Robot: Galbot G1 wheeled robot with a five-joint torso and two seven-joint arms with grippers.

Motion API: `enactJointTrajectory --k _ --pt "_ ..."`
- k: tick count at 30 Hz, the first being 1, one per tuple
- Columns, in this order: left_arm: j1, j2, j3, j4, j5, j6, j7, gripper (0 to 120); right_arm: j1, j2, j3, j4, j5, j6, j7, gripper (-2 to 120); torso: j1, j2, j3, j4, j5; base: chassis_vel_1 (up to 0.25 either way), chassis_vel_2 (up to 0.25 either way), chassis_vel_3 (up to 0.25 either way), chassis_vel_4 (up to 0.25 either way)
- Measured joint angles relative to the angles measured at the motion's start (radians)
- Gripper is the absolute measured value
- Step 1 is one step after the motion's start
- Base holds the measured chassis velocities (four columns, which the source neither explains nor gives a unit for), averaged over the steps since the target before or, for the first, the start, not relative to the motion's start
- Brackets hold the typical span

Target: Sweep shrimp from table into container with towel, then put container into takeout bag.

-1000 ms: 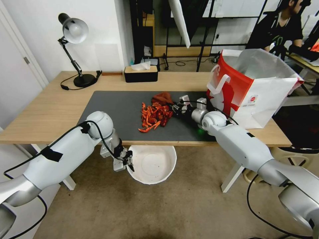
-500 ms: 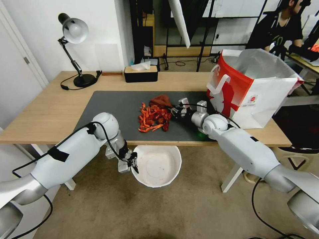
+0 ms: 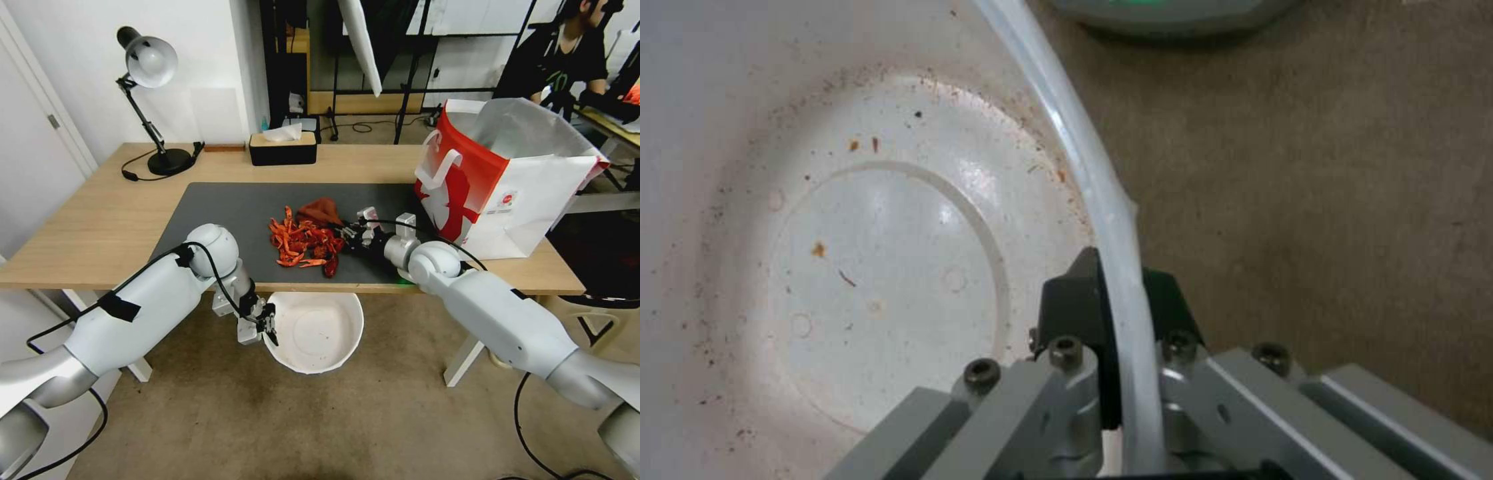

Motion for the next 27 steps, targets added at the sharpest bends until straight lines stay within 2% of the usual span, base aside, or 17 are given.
enactJointTrajectory --k 10,27 --pt "-0.003 0.001 -0.004 0.011 -0.001 0.000 0.000 0 -0.036 -0.030 0.005 0.066 0.009 -0.003 0.012 10 0.000 0.000 0.000 0.0001 0.0001 0.000 0.000 0.000 0.000" --pt "-0.015 -0.021 -0.003 0.033 -0.001 0.000 0.000 0 -0.115 -0.114 0.030 0.191 0.015 -0.003 0.014 10 0.000 0.000 0.000 0.0000 0.0000 0.000 0.000 0.000 0.000"
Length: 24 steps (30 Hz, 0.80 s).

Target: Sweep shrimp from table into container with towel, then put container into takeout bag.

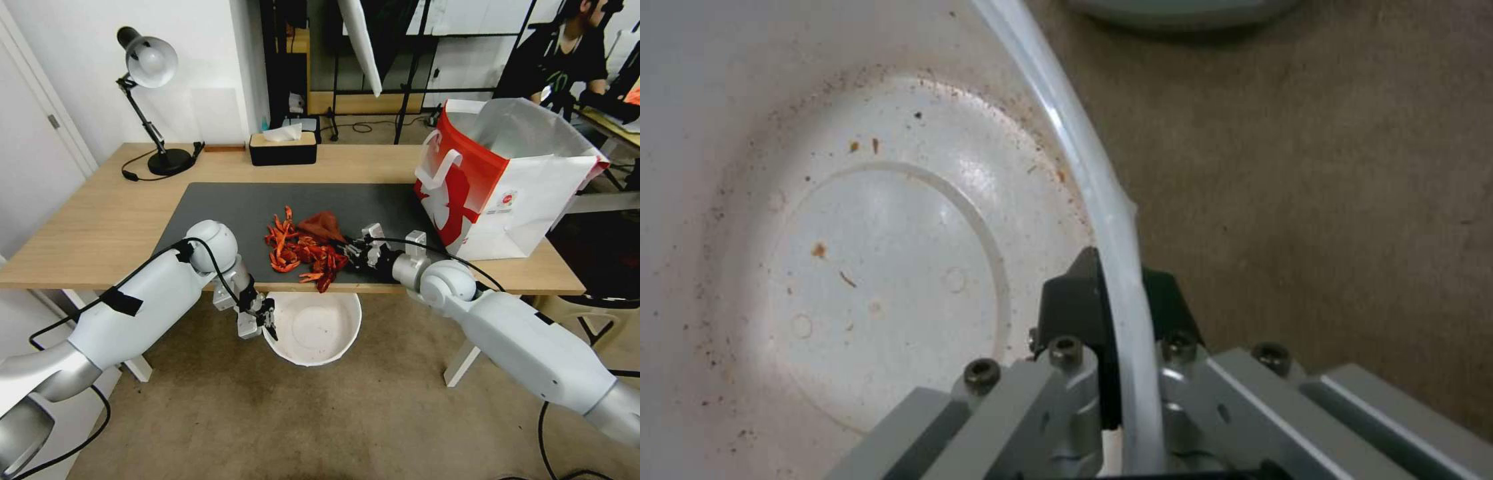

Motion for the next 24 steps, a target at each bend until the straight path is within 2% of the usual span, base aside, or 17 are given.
enactJointTrajectory --k 24 --pt "0.015 0.025 -0.023 -0.003 -0.001 0.000 0.000 0 -0.089 -0.078 0.024 0.170 0.000 -0.005 0.007 10 0.000 0.000 0.000 0.0001 0.0000 0.000 0.000 0.000 0.000"
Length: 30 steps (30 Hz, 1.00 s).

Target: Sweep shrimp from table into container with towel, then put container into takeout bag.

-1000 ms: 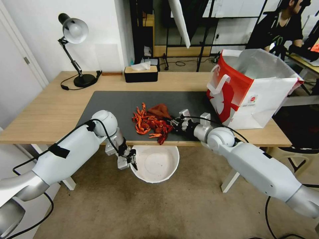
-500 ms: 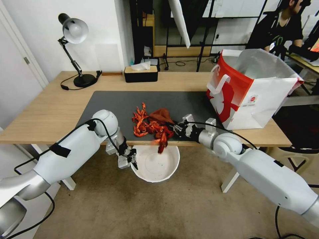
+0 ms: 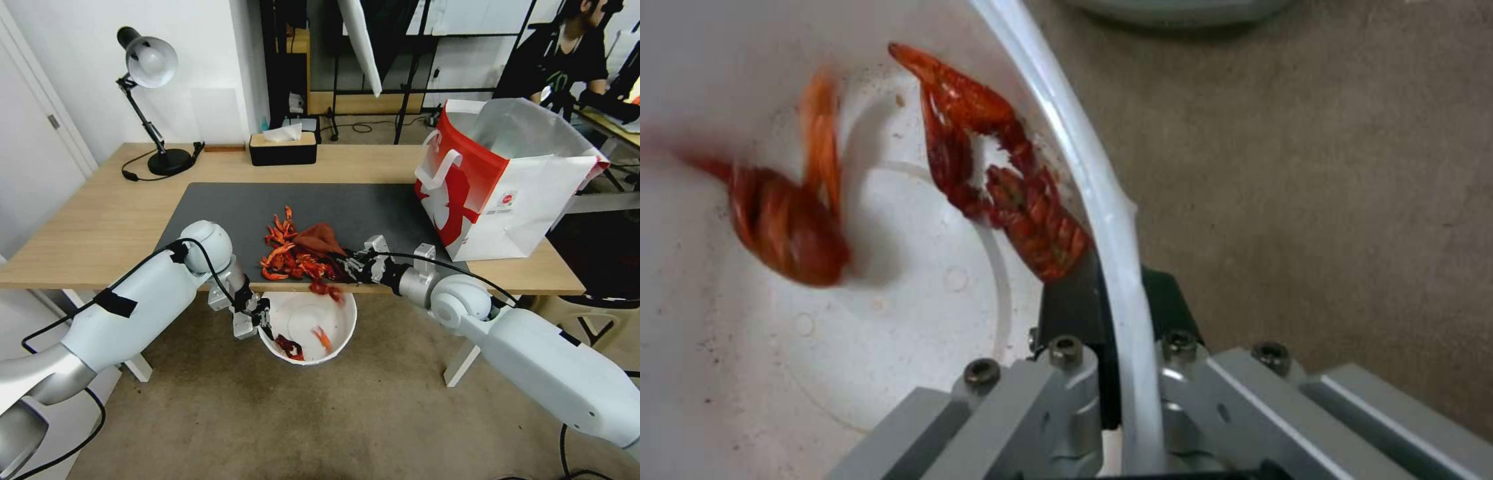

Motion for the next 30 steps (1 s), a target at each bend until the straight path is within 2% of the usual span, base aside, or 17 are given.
enactJointTrajectory --k 30 --pt "0.027 0.006 -0.041 -0.009 0.001 0.000 0.000 0 -0.114 -0.125 0.046 0.168 -0.026 -0.022 -0.065 10 0.000 0.000 0.000 0.0000 0.0000 0.000 0.000 0.000 0.000"
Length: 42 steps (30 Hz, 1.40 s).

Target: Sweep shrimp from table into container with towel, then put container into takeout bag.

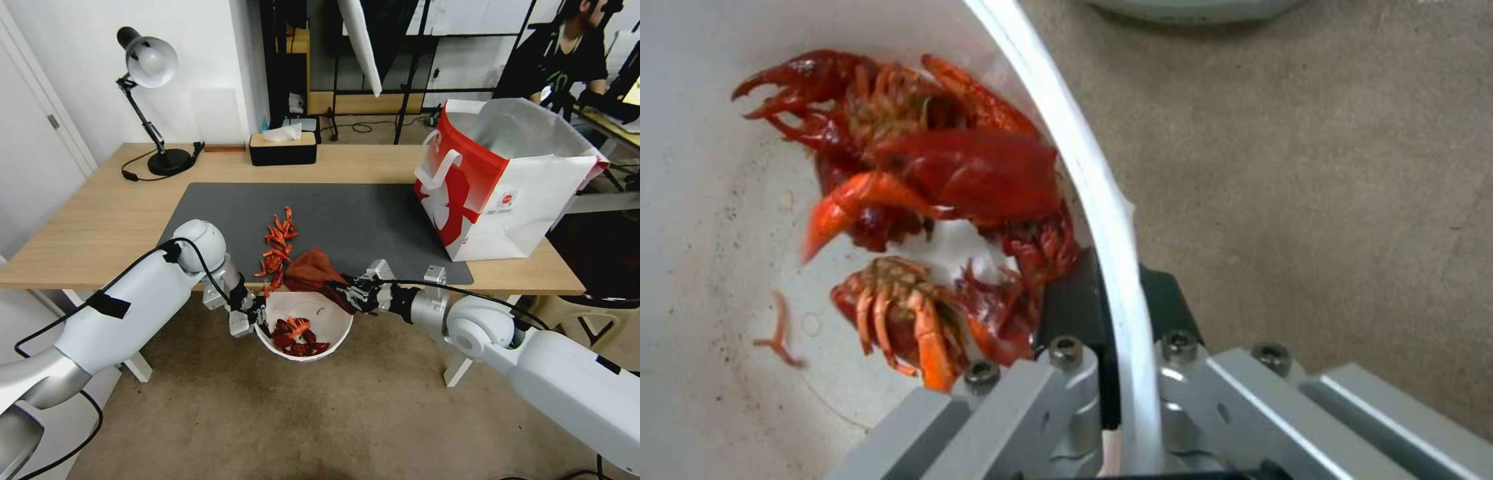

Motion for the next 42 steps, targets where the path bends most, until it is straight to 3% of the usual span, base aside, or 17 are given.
enactJointTrajectory --k 10,20,29,40,42 --pt "0.012 0.010 -0.014 -0.014 0.004 0.000 0.000 0 -0.092 -0.041 0.108 0.055 0.041 0.027 -0.067 10 0.000 0.000 0.000 0.0000 0.0000 0.000 0.000 0.000 0.000" --pt "0.030 0.025 -0.031 -0.021 0.004 0.000 0.000 0 -0.050 -0.011 0.167 0.015 0.147 0.097 -0.127 10 0.000 0.000 0.000 -0.0001 0.0000 0.000 0.000 0.000 0.000" --pt "0.037 0.053 -0.044 -0.025 0.000 0.000 0.000 0 0.175 0.109 0.089 -0.174 0.242 0.213 -0.061 10 0.000 0.000 0.000 0.0000 0.0001 0.000 0.000 0.000 0.000" --pt "0.052 0.070 -0.059 -0.028 -0.006 0.000 0.000 0 0.388 0.271 -0.055 -0.422 0.244 0.222 -0.033 10 0.000 0.000 0.000 0.0002 -0.0002 0.000 0.000 0.000 0.000" --pt "0.055 0.071 -0.066 -0.026 -0.008 0.000 0.000 0 0.447 0.339 -0.092 -0.529 0.231 0.223 -0.052 10 0.000 0.000 0.000 0.0001 -0.0002 0.000 0.000 0.000 0.000"
